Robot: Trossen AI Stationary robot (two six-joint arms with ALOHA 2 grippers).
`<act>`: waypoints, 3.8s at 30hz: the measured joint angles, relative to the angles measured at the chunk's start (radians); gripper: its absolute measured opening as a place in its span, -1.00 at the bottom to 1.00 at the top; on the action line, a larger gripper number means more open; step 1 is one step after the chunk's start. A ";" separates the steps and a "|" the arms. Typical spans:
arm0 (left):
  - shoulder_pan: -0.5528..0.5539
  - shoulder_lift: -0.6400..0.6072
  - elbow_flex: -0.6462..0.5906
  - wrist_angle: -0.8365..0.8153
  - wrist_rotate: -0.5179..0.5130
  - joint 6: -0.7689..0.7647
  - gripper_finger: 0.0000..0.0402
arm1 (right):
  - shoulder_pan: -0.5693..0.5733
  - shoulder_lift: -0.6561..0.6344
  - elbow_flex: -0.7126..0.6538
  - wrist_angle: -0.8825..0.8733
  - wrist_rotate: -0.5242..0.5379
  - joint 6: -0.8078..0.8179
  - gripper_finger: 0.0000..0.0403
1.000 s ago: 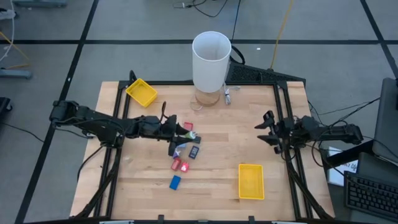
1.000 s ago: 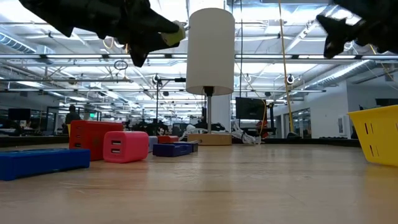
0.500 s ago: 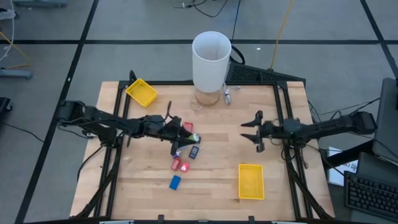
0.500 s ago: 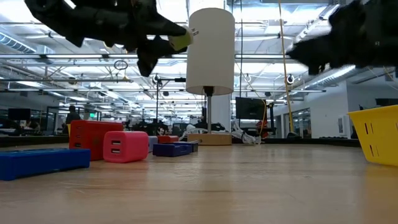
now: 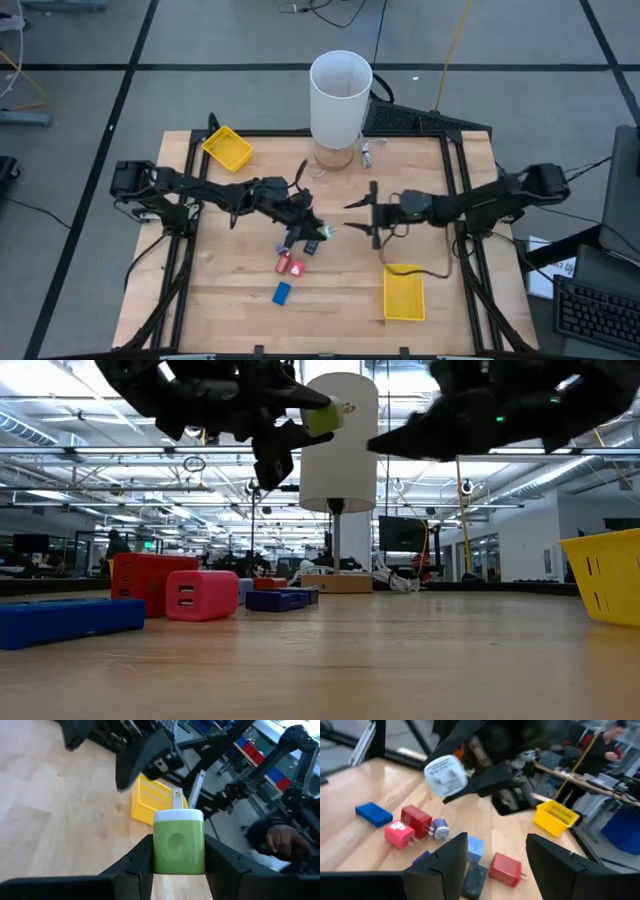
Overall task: Pick & Place Office items
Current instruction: Put the green charger adapter into the bottom yellow bin
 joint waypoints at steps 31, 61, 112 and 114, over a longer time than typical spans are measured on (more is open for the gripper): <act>0.038 -0.006 0.000 -0.050 0.071 -0.053 -0.23 | 0.076 0.264 0.271 -0.050 0.000 -0.256 -0.29; 0.210 -0.147 -0.002 -0.055 0.296 0.135 0.33 | 0.137 0.073 0.252 -0.245 0.060 0.157 -0.38; -0.267 -1.176 -0.573 -0.341 -0.778 0.417 0.34 | 0.744 -0.251 -0.060 -0.851 0.203 1.161 -0.17; -0.267 -1.176 -0.573 -0.341 -0.778 0.416 0.34 | 0.744 -0.251 -0.066 -0.854 0.202 1.175 -0.14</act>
